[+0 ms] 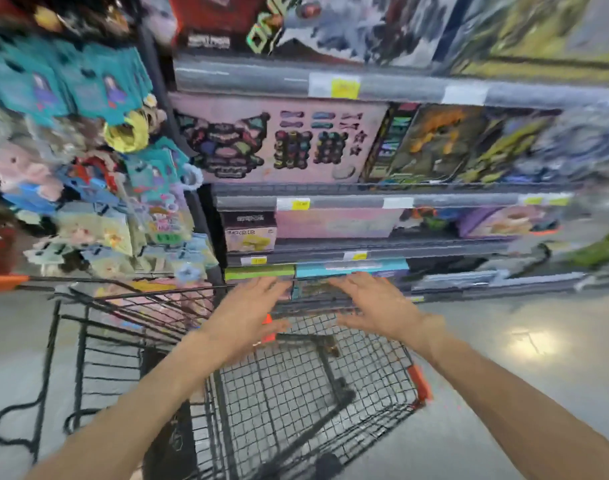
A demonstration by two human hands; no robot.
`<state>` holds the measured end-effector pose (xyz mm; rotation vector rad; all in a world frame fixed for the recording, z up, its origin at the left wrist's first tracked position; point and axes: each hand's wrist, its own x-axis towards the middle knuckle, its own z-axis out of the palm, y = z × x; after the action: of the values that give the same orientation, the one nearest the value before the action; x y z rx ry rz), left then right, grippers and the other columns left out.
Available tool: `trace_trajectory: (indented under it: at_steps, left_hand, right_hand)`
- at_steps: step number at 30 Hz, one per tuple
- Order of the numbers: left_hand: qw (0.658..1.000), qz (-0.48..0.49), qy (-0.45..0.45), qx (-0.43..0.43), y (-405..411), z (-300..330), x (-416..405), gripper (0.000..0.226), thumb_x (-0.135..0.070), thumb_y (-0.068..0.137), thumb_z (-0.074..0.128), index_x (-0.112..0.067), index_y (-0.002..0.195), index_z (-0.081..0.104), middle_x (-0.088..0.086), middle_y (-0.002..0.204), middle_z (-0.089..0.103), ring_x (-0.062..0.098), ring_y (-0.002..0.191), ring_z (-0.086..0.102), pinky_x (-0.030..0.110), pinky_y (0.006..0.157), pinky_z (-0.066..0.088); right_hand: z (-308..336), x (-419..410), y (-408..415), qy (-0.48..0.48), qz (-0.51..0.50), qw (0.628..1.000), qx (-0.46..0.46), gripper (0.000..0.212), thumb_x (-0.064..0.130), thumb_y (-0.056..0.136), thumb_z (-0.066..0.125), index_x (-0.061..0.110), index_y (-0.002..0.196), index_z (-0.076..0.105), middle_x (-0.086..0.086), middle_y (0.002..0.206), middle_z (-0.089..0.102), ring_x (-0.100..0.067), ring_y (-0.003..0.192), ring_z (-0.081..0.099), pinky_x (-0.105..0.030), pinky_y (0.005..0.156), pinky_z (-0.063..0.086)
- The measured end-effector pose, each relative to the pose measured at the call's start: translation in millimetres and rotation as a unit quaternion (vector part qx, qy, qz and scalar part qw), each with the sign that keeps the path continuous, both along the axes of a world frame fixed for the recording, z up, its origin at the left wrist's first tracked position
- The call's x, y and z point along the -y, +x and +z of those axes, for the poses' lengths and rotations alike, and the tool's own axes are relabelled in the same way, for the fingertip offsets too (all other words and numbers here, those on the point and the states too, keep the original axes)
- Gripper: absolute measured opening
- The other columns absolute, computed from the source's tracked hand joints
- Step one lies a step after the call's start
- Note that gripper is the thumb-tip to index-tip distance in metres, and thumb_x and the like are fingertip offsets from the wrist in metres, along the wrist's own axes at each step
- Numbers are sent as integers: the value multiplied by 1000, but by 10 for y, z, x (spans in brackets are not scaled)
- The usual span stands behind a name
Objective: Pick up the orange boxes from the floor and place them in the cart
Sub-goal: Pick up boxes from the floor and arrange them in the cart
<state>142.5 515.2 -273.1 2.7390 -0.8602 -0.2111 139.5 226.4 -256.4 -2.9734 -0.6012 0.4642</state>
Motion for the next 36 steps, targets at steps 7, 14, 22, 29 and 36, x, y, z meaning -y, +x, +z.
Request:
trace_trajectory:
  at_steps: [7,14,22,29,36]
  left_hand:
    - [986,-136,-6,99,69,1441,1349,74,-65,90,45,-15,144,46,9,140,54,30,124,56,45,97,50]
    - [946,-294,-18,134,84,2261,3467,97,-84,83,25,-15,149,39,11,148,48,32,132,49,45,108,44]
    - [896,-409,-52,164,-495,2649,5982,96,-88,84,25,-18,149,39,9,148,48,29,134,48,45,107,45]
    - [864,-465,-87,169,-1197,2816,7866,95,-84,82,31,-23,154,30,5,159,34,24,145,32,43,119,29]
    - [820,-536,-104,172,-1585,2777,9568,93,-79,80,30,-18,150,39,6,152,44,26,140,39,40,115,29]
  right_hand:
    - [1460,1380,-787,1,-114,989,96,90,79,79,44,25,151,35,-5,143,52,-30,131,49,-49,107,42]
    - [2254,3025,-1799,-29,-262,948,177,86,71,84,57,21,151,38,-6,147,49,-32,133,49,-48,109,40]
    - [2714,4959,-3107,-60,-404,885,223,85,70,86,58,22,152,35,-6,147,48,-31,134,45,-46,110,37]
    - [2925,6343,-4064,-92,-495,837,216,84,64,87,60,26,155,28,0,156,40,-25,141,39,-39,112,30]
    - [2855,7664,-4543,-107,-562,791,219,84,68,87,56,24,155,31,-3,152,46,-27,137,44,-41,111,36]
